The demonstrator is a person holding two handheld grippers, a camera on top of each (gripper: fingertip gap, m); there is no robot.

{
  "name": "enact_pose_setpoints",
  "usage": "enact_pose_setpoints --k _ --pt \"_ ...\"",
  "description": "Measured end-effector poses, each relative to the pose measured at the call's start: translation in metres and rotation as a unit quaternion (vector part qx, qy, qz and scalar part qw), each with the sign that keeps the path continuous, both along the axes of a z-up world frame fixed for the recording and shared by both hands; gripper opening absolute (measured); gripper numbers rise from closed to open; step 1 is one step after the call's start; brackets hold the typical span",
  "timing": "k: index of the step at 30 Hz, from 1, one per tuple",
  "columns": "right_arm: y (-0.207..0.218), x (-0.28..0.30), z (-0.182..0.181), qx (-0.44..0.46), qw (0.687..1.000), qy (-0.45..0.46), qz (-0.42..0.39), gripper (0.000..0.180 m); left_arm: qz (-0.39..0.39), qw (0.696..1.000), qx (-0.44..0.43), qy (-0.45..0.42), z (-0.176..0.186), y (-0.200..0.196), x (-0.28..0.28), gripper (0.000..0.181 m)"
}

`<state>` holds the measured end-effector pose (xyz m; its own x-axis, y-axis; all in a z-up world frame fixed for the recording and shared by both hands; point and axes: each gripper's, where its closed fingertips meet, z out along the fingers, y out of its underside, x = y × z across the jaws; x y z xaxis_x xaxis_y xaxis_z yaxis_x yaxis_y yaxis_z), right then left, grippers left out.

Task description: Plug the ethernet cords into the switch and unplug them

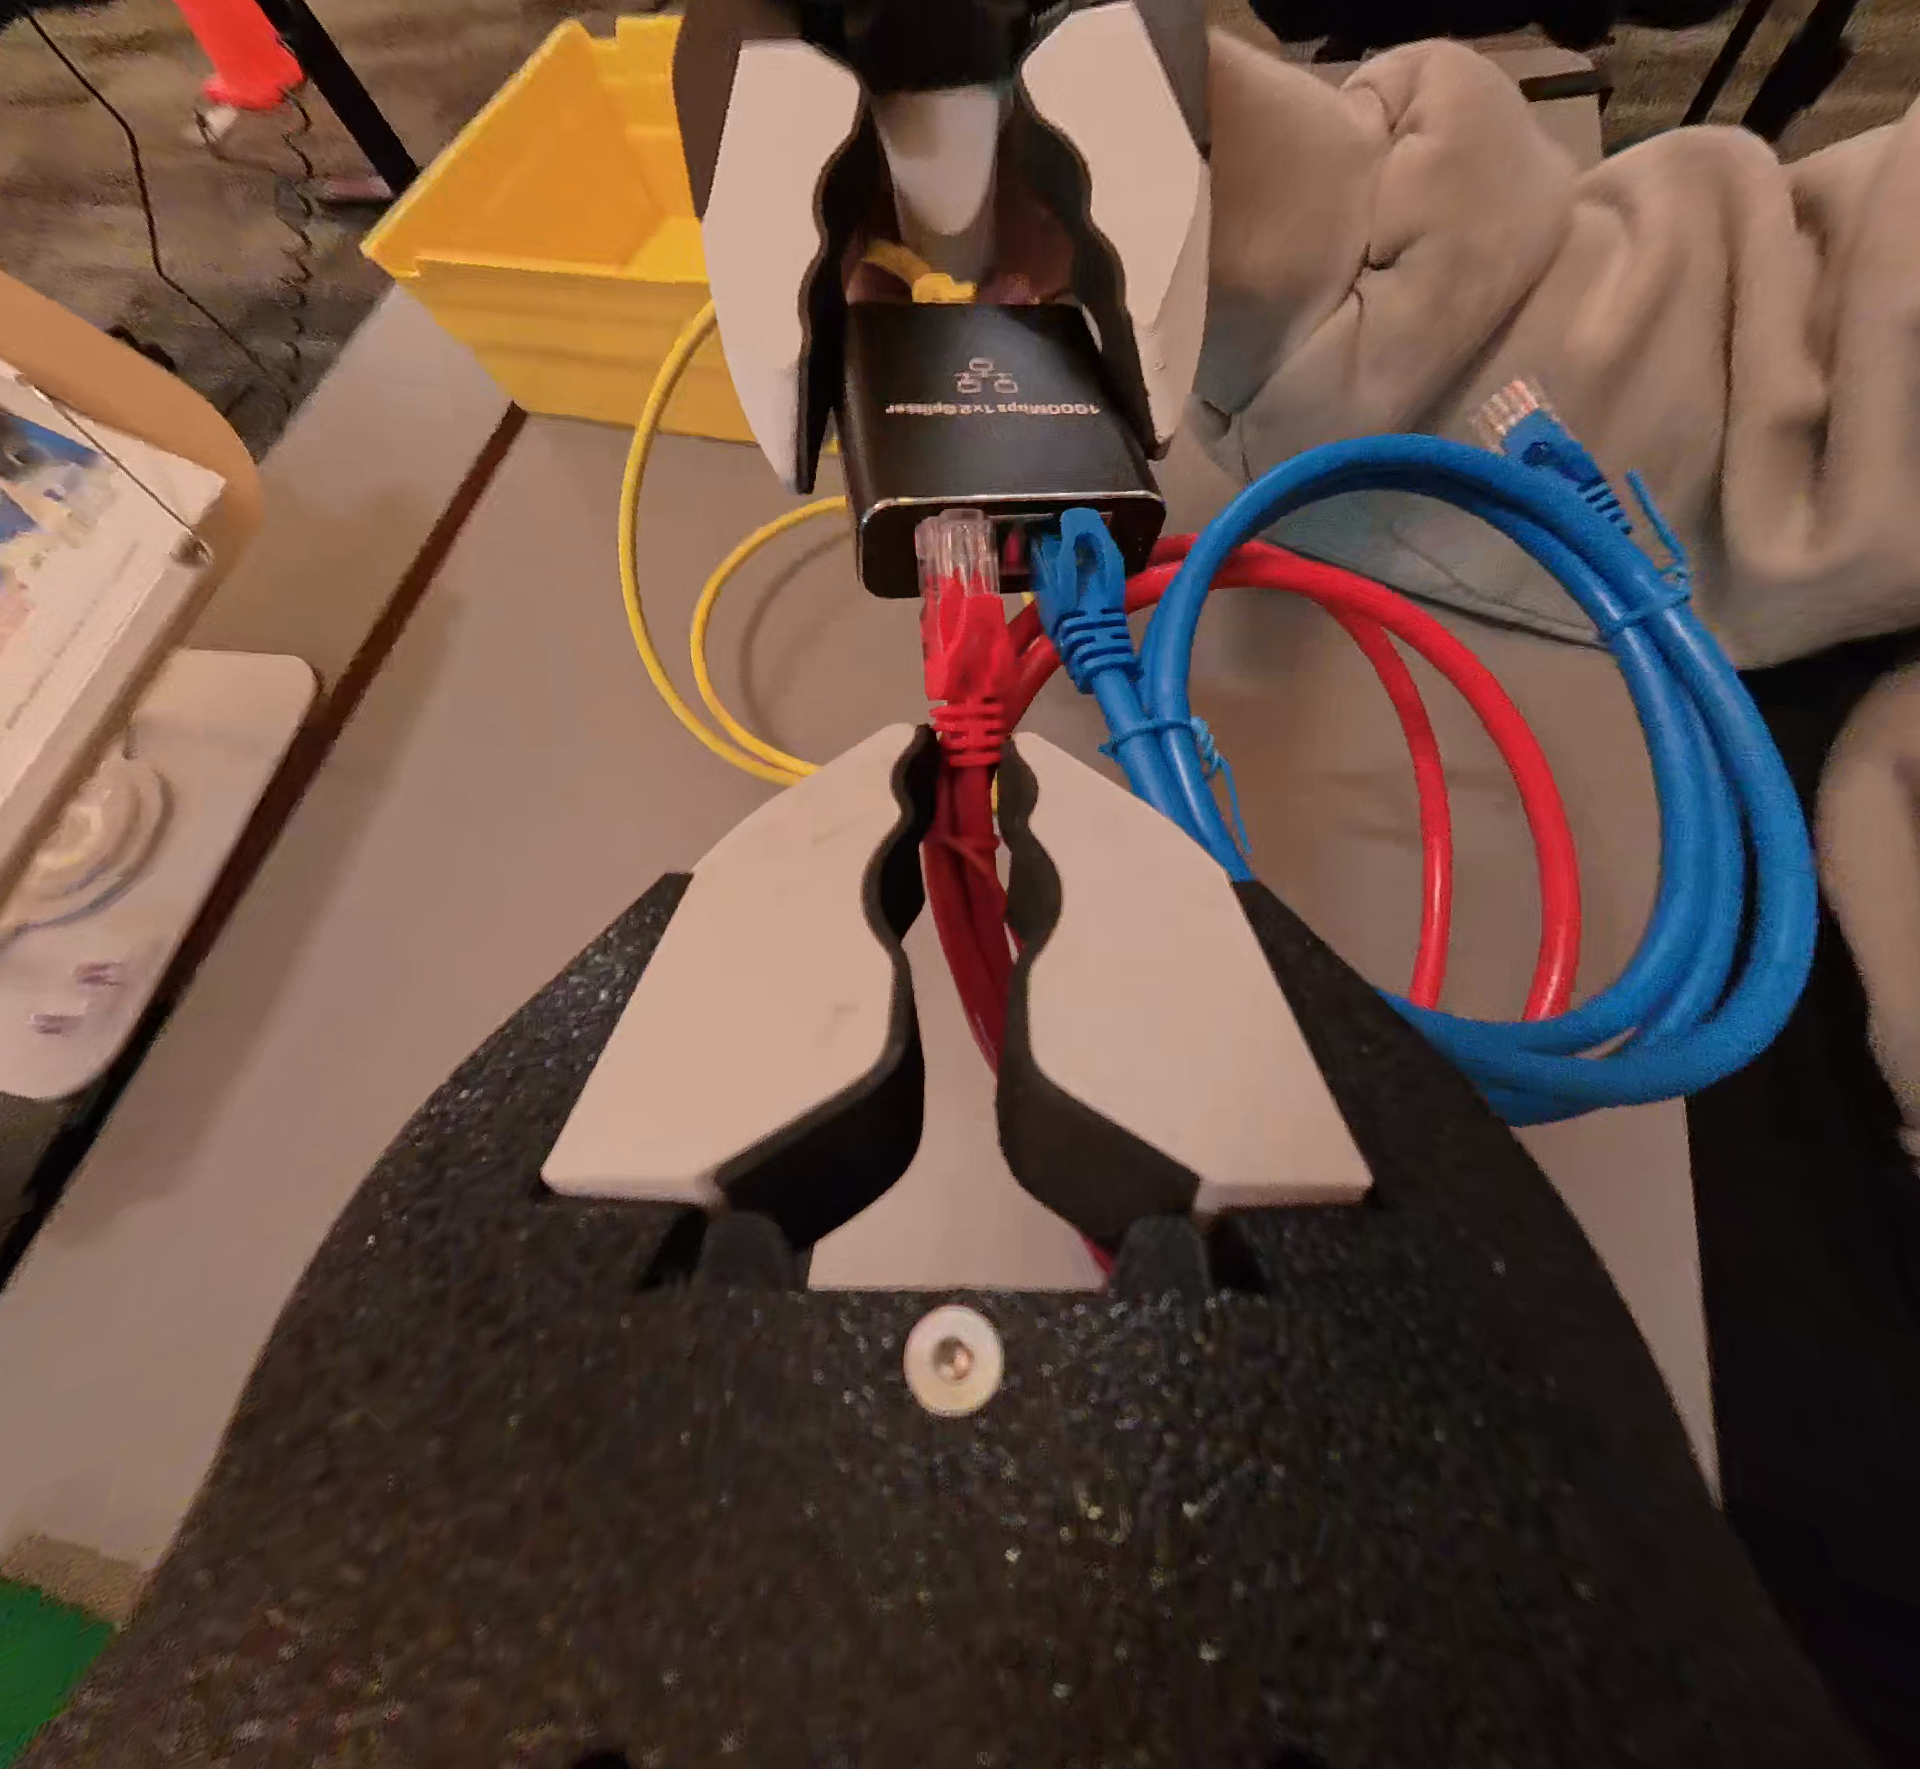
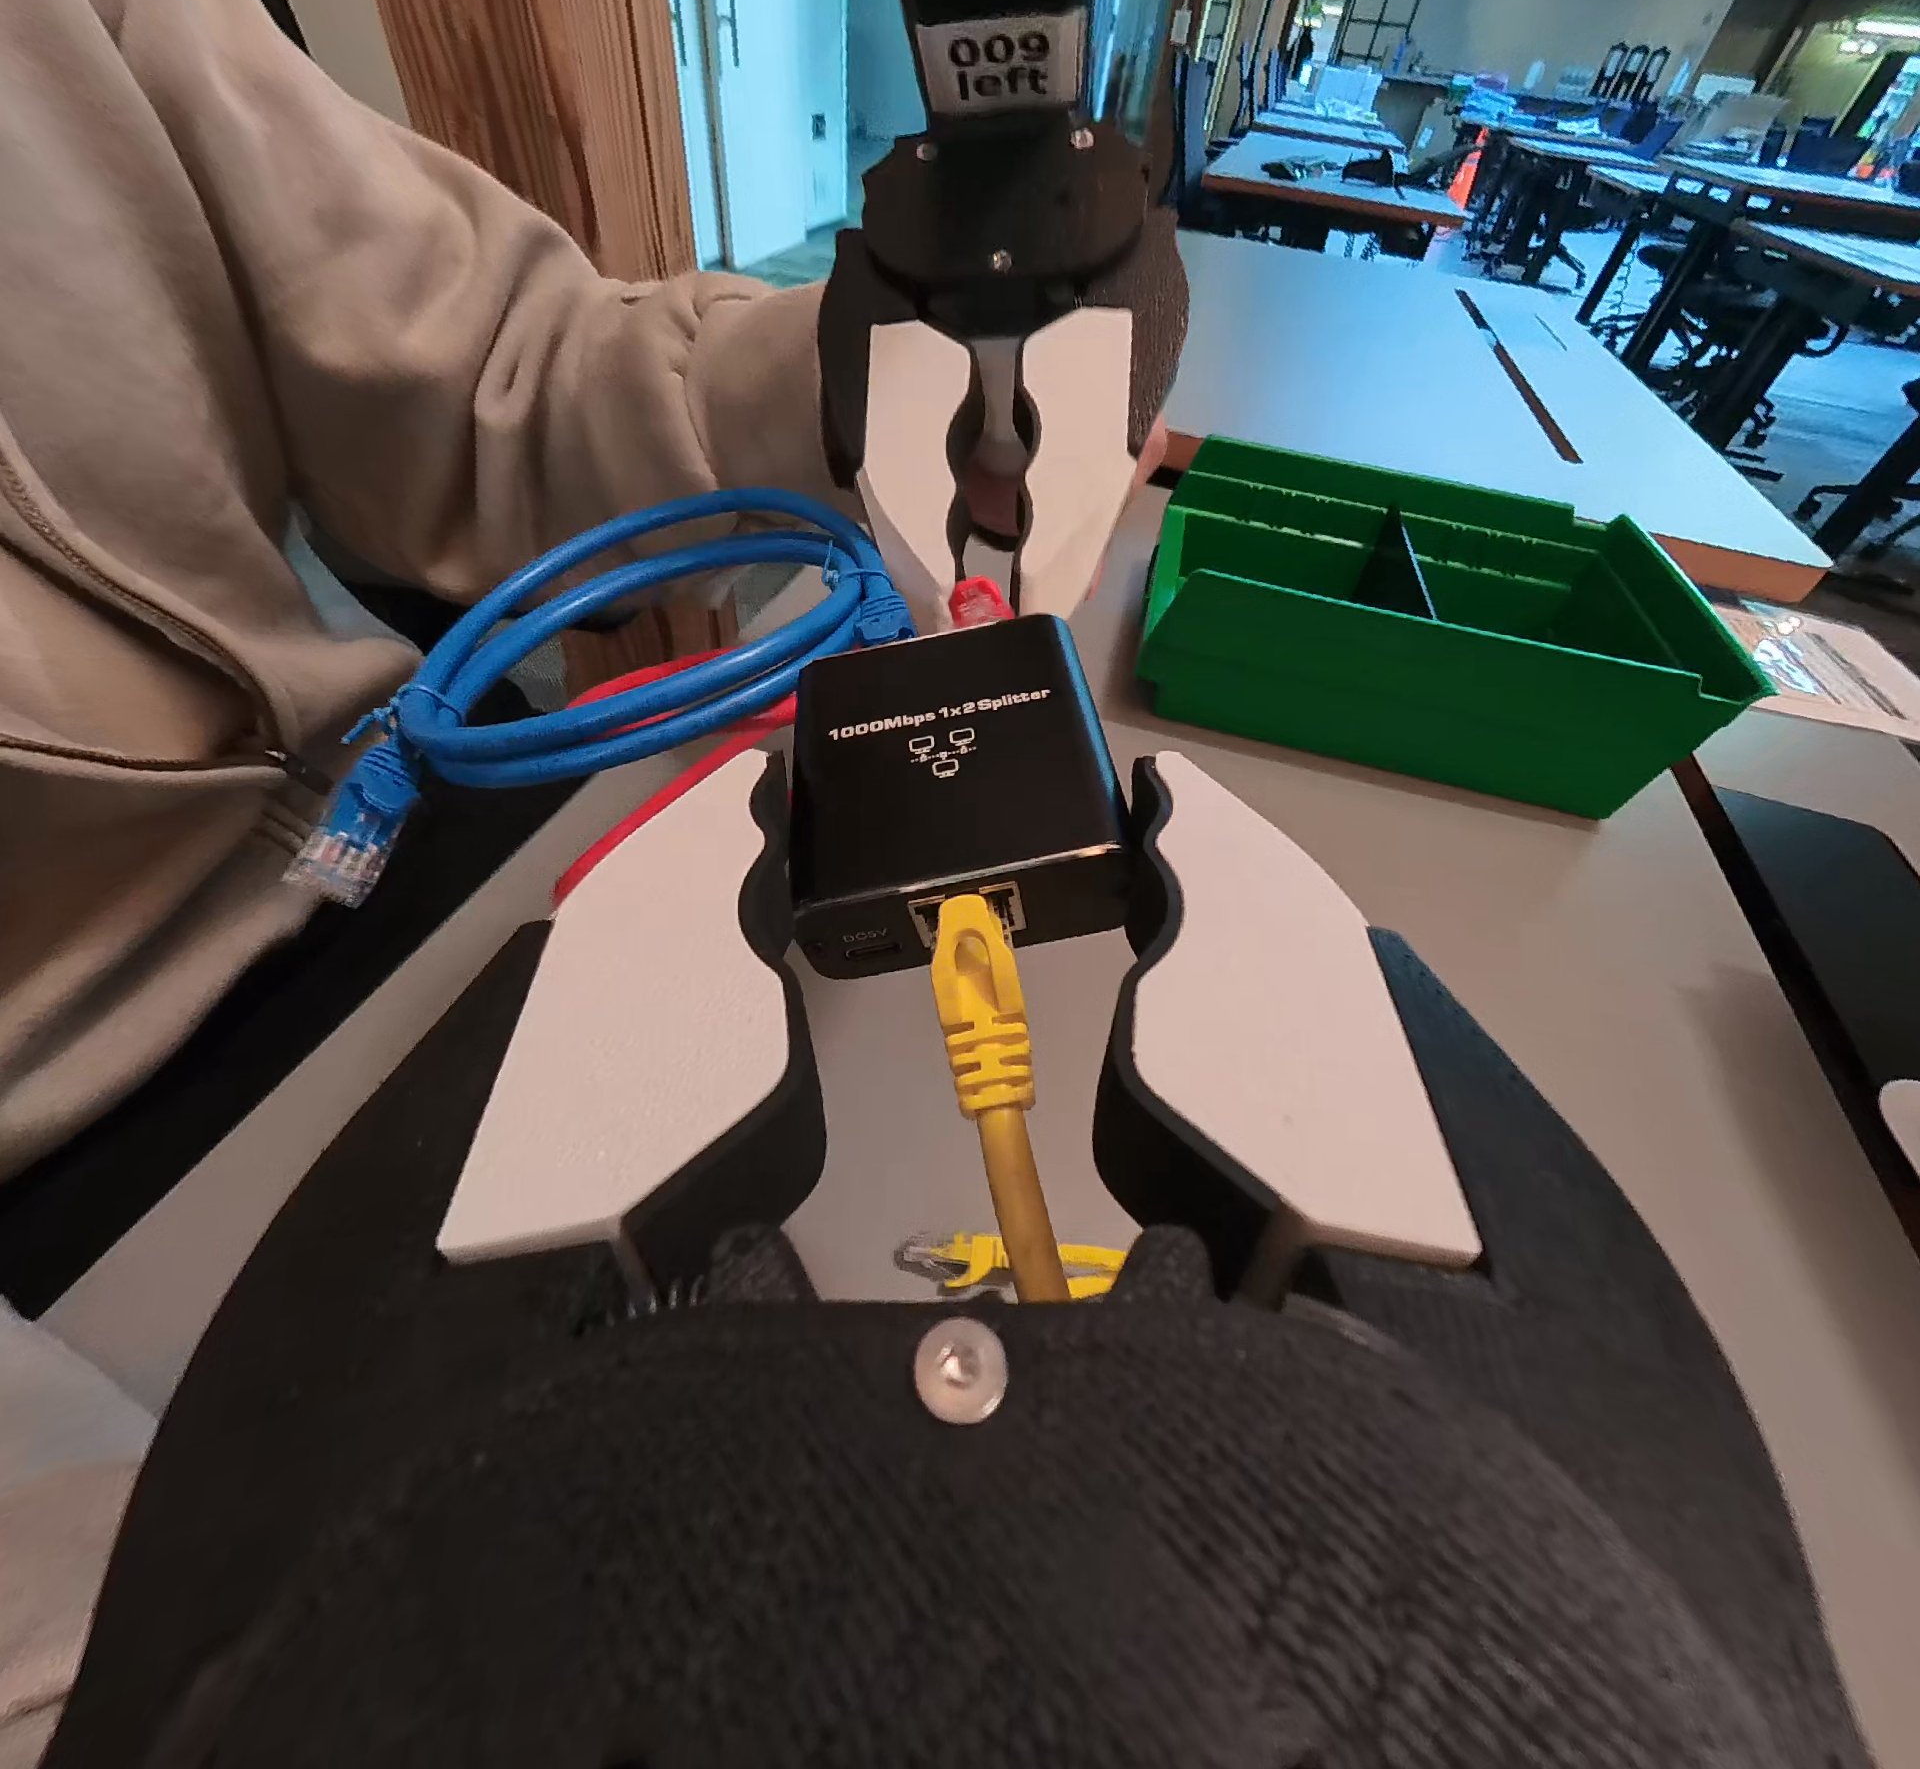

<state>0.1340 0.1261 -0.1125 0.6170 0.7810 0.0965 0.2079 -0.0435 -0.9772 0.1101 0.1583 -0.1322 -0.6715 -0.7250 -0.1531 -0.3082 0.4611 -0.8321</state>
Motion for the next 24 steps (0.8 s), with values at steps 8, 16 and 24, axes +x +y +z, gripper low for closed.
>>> enact_pose_setpoints --k 8,16,24 --pt "0.005 -0.005 -0.018 -0.035 0.996 -0.076 -0.019 0.063 0.058 0.987 0.096 0.116 -0.027 0.009 -0.006 0.010" --pt "0.001 -0.007 -0.023 -0.039 0.993 -0.110 -0.012 0.063 0.013 0.971 0.152 0.183 -0.035 0.004 -0.014 0.010" --pt "0.000 -0.014 -0.031 -0.060 0.988 -0.145 -0.005 0.063 -0.022 0.936 0.216 0.277 -0.041 0.004 -0.027 0.010"
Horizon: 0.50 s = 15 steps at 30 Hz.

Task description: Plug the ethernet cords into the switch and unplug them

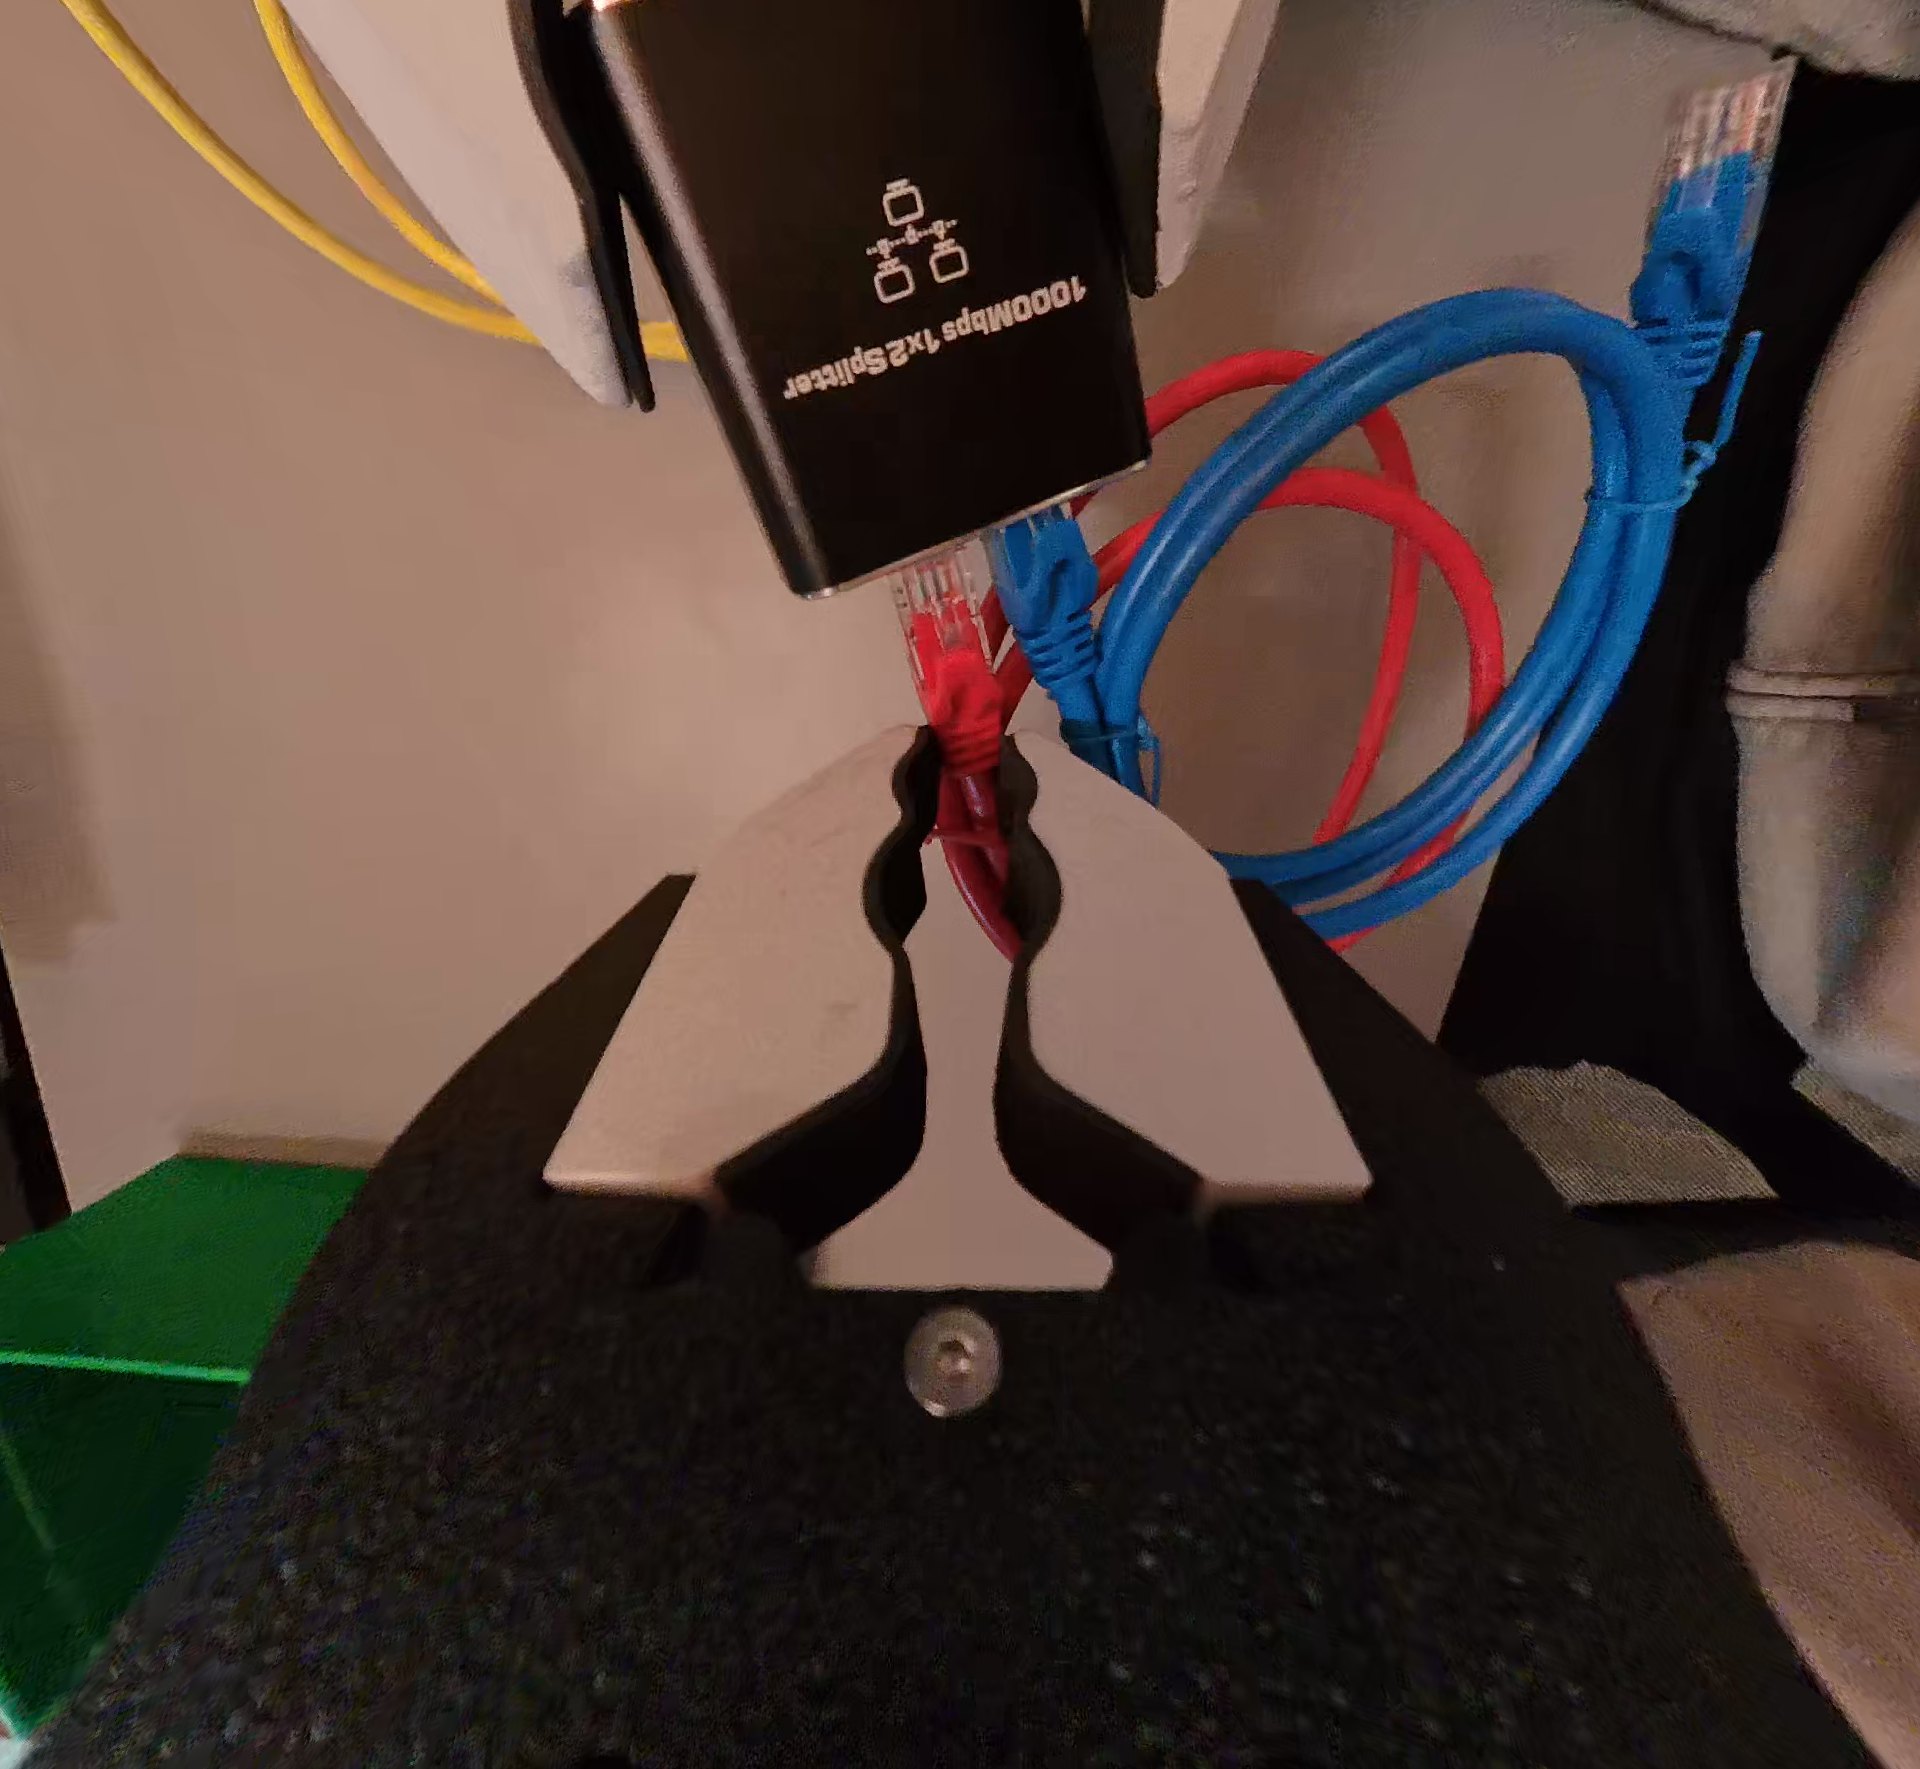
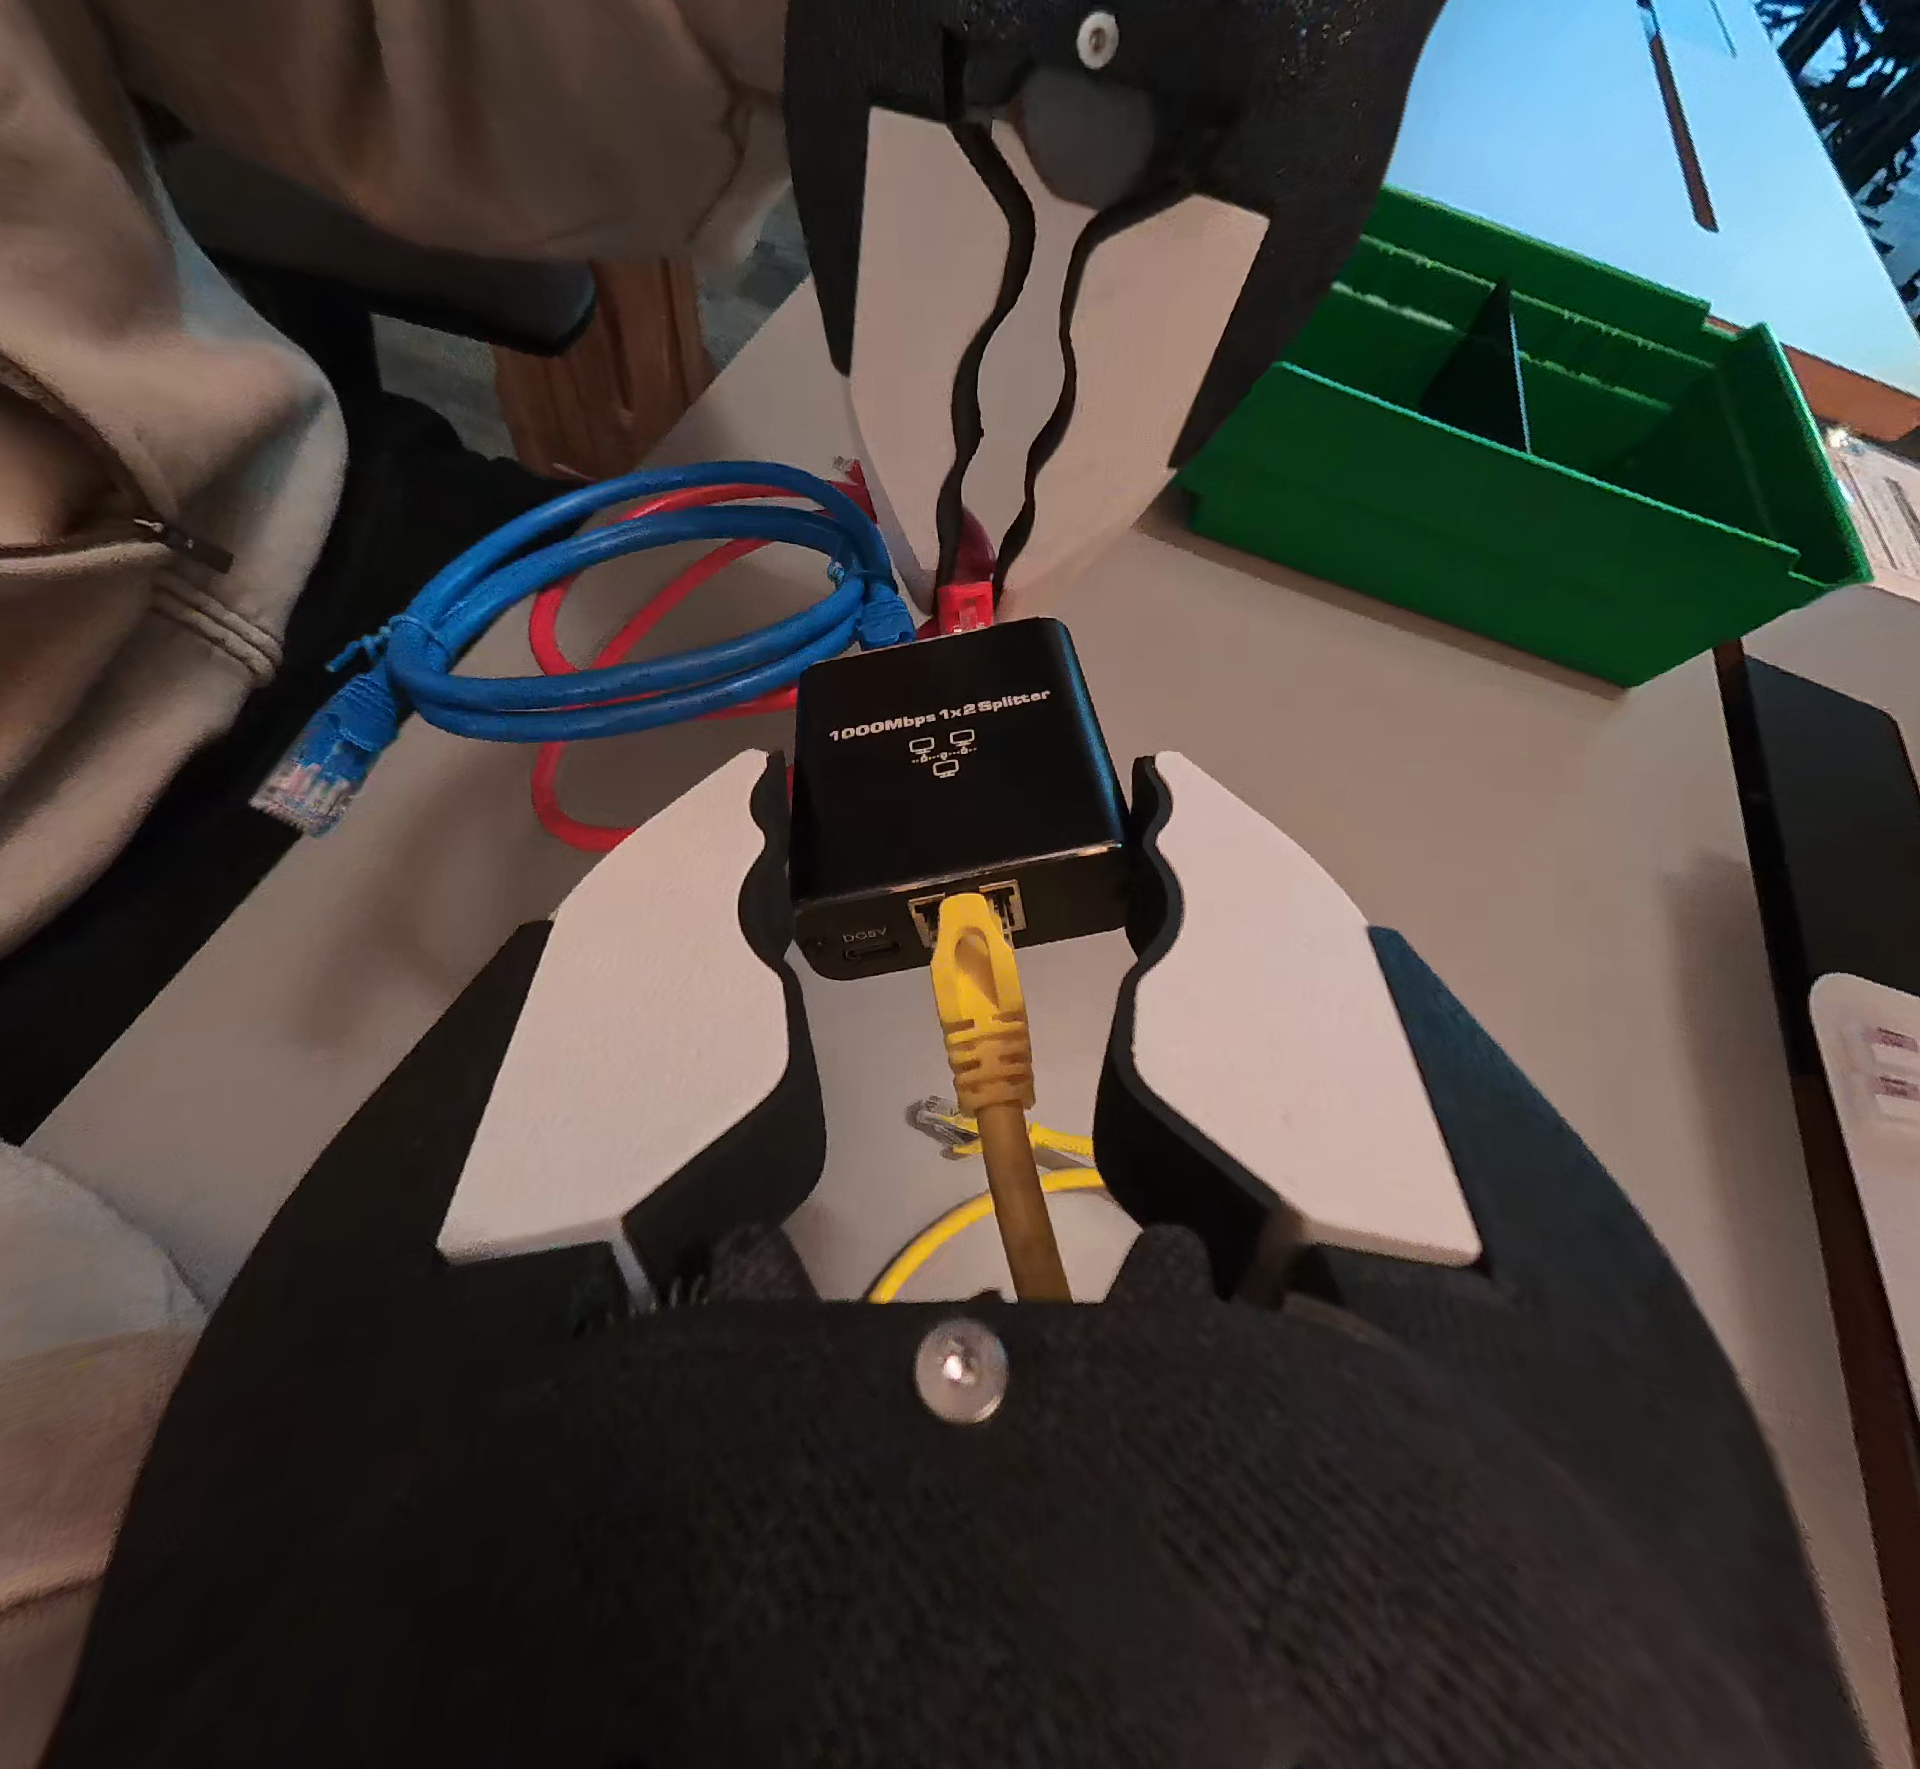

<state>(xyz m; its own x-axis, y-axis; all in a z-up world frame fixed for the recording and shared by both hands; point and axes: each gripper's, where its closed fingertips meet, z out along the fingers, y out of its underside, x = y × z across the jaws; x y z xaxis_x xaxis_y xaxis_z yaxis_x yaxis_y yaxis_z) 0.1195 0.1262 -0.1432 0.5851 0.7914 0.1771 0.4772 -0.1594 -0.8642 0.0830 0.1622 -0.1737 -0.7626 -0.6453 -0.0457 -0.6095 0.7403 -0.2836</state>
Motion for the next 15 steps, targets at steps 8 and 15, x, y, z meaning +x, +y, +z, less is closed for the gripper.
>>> enact_pose_setpoints --k 8,15 --pt "0.005 -0.001 -0.005 -0.015 0.999 -0.037 -0.020 0.063 0.007 0.999 0.050 -0.003 -0.004 0.005 0.005 0.009" --pt "0.000 0.013 0.021 0.062 0.995 0.074 -0.002 0.063 -0.075 0.972 -0.050 -0.219 0.033 -0.004 0.023 0.011"
